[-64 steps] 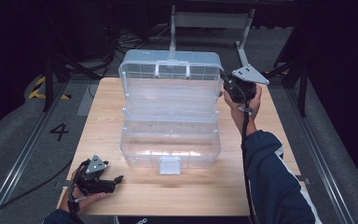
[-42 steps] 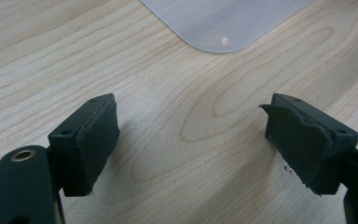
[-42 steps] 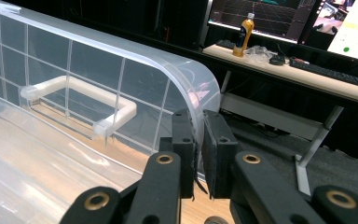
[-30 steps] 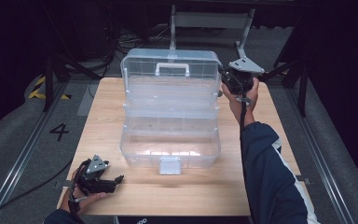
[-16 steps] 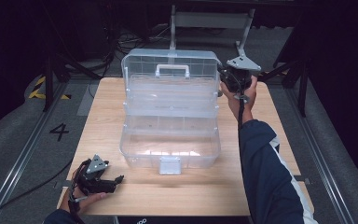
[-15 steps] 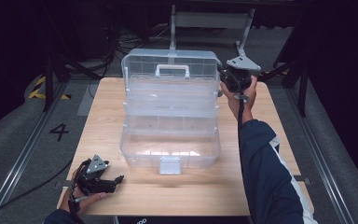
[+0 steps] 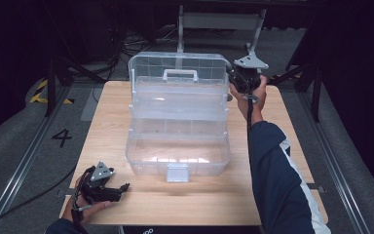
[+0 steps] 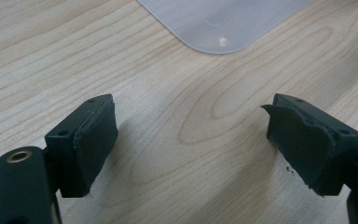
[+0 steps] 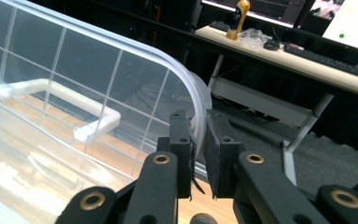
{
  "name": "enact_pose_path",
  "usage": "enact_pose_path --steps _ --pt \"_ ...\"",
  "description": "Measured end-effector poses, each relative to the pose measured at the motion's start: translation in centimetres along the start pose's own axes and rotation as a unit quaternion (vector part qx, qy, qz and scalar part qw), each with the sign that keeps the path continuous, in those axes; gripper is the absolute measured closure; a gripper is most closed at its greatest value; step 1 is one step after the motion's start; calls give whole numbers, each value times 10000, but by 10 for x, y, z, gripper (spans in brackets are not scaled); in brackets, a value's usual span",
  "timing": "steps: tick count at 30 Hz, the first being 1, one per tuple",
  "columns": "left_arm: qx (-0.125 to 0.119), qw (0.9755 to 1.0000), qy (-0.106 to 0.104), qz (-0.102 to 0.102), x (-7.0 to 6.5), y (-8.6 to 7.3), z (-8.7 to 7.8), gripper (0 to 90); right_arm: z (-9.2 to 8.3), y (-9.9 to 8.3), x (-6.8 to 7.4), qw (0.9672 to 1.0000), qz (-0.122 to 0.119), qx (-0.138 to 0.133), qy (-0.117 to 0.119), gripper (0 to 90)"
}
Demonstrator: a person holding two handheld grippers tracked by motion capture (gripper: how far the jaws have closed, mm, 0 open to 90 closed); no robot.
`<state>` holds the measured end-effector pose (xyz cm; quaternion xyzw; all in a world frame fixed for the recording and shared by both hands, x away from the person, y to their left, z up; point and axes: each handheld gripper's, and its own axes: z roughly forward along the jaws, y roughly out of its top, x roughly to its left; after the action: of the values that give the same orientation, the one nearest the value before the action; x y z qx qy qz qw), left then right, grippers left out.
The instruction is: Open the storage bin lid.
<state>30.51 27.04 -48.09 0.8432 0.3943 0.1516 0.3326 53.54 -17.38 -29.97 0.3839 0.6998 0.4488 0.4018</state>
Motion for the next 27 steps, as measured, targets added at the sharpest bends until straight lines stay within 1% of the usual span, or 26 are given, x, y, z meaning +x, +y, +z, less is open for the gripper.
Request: enact_pose_path --steps 5,8,13,14,16,18,20,23,27 --pt "9 10000 -11 -5 0 0 0 165 6 -1 -3 10000 4 -16 57 827" --pt "-2 10000 -34 10 0 0 0 163 10 -3 -4 9999 76 -41 66 827" --pt "-46 10000 -49 2 0 0 1 162 16 -2 -6 9999 8 36 101 822" --pt "-52 10000 -49 14 0 0 2 161 19 -3 -5 10000 -48 57 58 820" --pt "-66 10000 -39 32 1 1 2 160 21 -4 -4 10000 -58 58 -2 820" --pt "-45 10000 -56 8 0 1 2 159 23 -4 -4 10000 -24 72 -8 821" --pt "-46 10000 -52 25 1 1 2 159 25 -4 -5 10000 13 96 4 821" --pt "-41 10000 -59 24 1 1 2 159 28 -4 -6 9999 -33 156 -3 819" --pt "-45 10000 -57 33 1 1 2 159 32 -5 -6 9997 -17 228 -8 814"
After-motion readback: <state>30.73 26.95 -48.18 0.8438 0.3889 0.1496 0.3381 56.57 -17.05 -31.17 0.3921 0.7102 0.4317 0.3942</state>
